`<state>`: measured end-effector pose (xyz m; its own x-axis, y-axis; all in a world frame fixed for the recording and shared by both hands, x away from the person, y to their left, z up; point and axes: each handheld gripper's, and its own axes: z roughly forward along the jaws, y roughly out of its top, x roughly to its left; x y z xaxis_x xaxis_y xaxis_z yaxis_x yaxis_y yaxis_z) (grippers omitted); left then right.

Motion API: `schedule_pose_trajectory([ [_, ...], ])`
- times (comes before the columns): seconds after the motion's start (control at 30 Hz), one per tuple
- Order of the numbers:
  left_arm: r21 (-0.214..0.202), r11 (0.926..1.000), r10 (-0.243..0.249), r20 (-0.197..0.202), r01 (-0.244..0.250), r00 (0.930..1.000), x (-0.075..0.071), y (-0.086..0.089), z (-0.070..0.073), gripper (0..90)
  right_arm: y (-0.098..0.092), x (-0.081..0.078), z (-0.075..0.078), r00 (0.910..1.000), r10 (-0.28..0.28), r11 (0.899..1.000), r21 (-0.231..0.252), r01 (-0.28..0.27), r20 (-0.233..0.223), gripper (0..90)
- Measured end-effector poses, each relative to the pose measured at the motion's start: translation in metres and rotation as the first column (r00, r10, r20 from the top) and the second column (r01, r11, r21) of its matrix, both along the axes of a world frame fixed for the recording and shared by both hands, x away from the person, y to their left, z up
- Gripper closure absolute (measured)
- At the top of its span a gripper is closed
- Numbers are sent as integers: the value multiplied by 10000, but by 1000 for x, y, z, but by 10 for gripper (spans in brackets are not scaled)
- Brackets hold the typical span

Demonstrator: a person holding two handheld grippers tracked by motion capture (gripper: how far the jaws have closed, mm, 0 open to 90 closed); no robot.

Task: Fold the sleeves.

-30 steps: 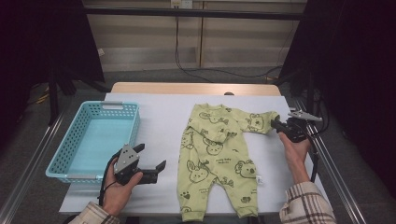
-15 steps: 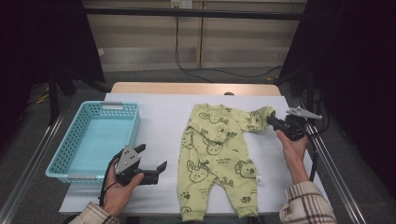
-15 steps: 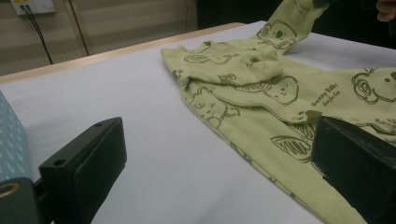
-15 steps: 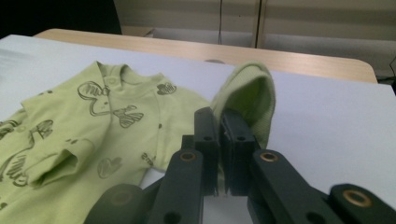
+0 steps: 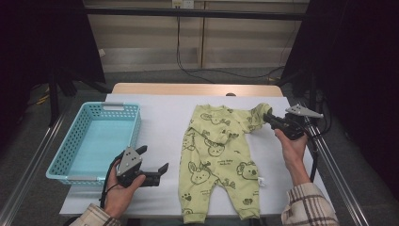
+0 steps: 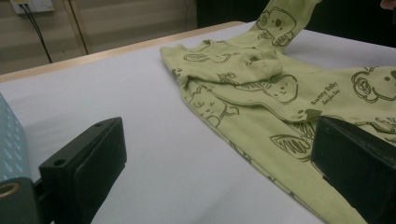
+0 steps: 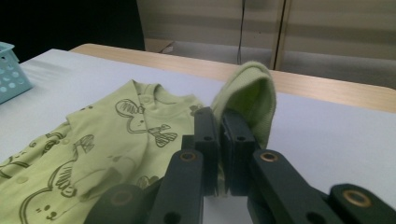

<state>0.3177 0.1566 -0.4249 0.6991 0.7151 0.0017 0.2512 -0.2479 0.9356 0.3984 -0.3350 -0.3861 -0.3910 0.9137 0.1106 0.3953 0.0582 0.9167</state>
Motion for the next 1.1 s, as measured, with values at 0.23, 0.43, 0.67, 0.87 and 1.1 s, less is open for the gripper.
schedule_pose_trajectory([
  [0.23,-106,9999,-29,-9,29,10000,0,0,0,35,13,0,3,9990,445,9990,-11,-445,-14,864],
  [0.43,-114,9999,-27,-42,27,10000,0,0,0,35,22,0,5,9973,734,9972,-121,-734,27,864],
  [0.67,-107,9999,-67,-37,66,10000,-1,-1,0,35,35,0,4,9931,1158,9931,-181,-1161,-194,862],
  [0.87,-26,9999,-135,-72,135,9999,0,-1,0,35,46,1,2,9880,1507,9883,-198,-1514,-348,862],
  [1.1,-40,9999,-119,-107,119,9999,-1,-1,0,35,59,3,-5,9814,1834,9824,-249,-1850,-561,862],
])
